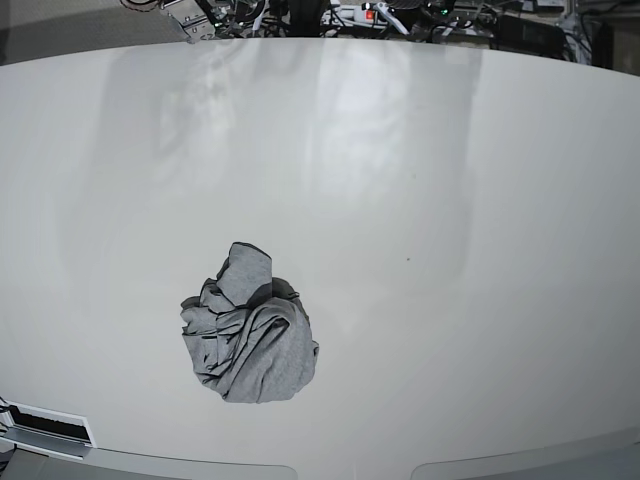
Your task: Layout the t-shirt on the table in an organized manner, then fold the t-shirt properly
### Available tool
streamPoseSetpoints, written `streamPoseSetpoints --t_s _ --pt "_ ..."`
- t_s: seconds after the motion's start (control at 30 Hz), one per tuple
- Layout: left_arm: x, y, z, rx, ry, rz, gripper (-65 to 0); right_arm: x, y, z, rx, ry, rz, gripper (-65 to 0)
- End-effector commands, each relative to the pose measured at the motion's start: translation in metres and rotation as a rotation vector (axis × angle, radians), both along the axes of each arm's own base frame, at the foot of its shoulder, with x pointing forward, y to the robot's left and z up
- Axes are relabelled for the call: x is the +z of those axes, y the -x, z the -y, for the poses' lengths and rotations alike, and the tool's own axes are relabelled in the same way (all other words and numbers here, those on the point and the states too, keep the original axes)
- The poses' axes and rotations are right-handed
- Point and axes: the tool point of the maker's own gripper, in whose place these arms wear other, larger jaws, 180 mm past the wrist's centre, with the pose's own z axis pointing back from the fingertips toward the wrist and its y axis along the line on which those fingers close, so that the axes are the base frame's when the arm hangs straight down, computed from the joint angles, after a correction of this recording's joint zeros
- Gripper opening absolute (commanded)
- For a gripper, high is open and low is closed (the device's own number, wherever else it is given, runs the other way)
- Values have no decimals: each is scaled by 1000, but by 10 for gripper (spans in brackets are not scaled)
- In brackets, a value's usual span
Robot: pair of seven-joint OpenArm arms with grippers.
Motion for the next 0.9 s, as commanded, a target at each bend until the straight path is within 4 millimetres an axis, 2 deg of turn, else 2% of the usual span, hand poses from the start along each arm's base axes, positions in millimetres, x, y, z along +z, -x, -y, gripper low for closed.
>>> streamPoseSetpoints --t_s 0.0,0.2,0.47,0.6,0.7,0.87 --pt "1 -5 -1 6 5 15 -650 1 -7 -4 -7 -16 10 -650" --pt "2 -9 1 -1 7 17 -650 3 -17 -7 -3 -21 33 -650" --pt "1 -5 1 -7 6 -3 -650 8 -6 -17 36 -91 -18 -650" --pt "0 3 1 -21 3 -50 -650 9 -4 -17 40 -92 -28 -650" --pt "0 16 1 -68 -3 -117 -650 11 11 -8 72 -52 -112 -650" --pt "4 49 -1 -155 -18 -196 -650 16 52 9 102 26 -253 -650"
